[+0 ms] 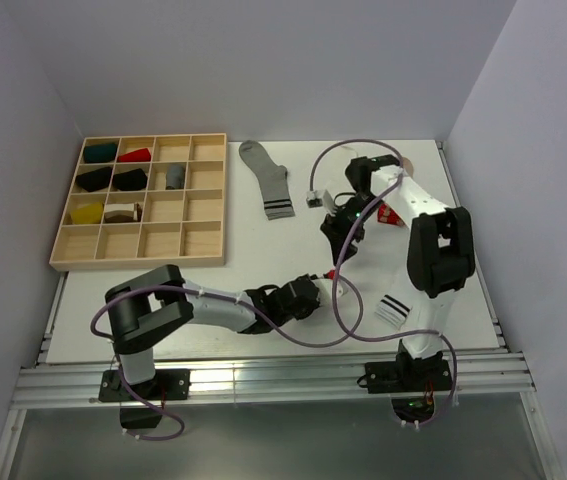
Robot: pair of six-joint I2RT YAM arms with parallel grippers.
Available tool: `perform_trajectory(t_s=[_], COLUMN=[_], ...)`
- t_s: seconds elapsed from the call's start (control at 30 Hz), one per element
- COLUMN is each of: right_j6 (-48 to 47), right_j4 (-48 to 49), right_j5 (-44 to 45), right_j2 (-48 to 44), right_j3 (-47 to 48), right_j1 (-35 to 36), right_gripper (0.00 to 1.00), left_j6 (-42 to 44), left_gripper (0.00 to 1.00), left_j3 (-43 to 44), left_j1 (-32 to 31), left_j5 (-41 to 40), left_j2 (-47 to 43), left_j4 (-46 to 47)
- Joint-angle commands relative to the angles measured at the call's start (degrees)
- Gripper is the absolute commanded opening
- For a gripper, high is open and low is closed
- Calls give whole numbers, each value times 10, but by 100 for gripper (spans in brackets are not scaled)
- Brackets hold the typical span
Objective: Roll the socks
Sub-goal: Pick up the sock at the center of the board.
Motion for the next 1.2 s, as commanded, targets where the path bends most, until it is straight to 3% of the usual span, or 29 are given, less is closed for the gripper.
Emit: perform_trajectory(t_s=[0.0, 0.27, 0.47, 0.67, 0.83, 1.0, 1.17], right_j6=[55, 157, 191, 206, 212, 225, 232], right_j4=[50, 114, 127, 135, 139, 153, 159], right_j5=[-7, 19, 43, 50, 50, 70, 70], right_j2=[-71, -191, -210, -214, -218, -216, -215], right_j3=[0, -4, 4, 13, 19, 20, 18], right_j1=[-22, -43, -53, -73, -80, -80, -80], right_gripper=[76, 78, 79, 79, 79, 79, 79], left_j6=[-60, -121, -160, -194, -202, -213, -181], left_gripper=[0, 0, 0, 0, 0, 0, 0], left_j3=[-13, -12, -6, 8, 52, 104, 192], left_j1=[27, 96, 166, 237, 282, 365, 421], left_j5=[86, 146, 197, 177, 49, -91, -249], left_j2=[-7, -87, -132, -176, -193, -193, -111], left_j4=[-62, -52, -43, -46, -77, -94, -124])
